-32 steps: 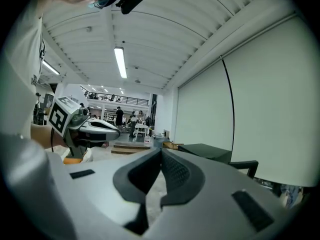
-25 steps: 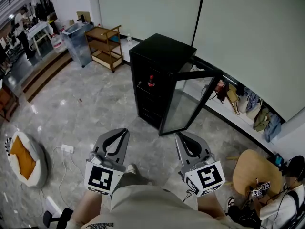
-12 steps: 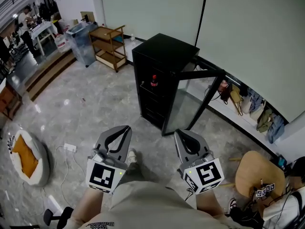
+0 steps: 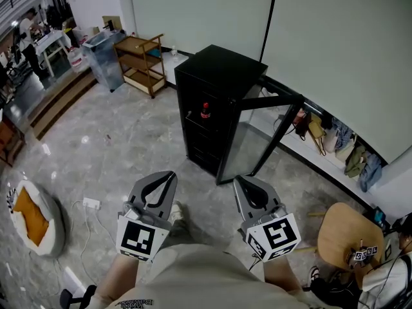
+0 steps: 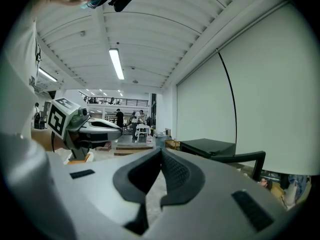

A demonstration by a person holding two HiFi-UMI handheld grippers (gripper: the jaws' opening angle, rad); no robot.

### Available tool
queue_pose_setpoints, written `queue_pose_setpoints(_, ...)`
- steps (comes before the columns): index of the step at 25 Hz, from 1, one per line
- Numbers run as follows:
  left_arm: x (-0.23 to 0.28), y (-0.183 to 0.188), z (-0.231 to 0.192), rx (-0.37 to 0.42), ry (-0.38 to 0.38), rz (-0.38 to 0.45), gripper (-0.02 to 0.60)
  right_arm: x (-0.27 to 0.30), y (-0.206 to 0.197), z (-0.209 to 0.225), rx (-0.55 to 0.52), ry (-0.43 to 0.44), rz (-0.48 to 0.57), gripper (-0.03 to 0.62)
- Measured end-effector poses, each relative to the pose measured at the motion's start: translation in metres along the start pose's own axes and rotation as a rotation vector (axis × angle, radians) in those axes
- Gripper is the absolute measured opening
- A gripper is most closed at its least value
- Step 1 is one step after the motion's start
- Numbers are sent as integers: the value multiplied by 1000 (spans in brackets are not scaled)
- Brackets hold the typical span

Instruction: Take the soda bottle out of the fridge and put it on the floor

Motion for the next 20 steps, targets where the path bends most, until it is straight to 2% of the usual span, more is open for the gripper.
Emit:
queue_pose_setpoints(10,43,-11,-45,-19,-12,-4,8,59,15,17,-15,-6,-23,-5)
queue_pose_setpoints(20,102,-9,-125,-30,-65,13,8,131,50,40,-15,-73,-65,-5)
Point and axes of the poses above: the fingertips, and each gripper's own axes: x forward along the fingers, z to its right, y out of its top, the point moved 10 cm from there along -x, backward along the fingers, and after that the axes turned 13 degrees about -z, right-handed, at the moved point
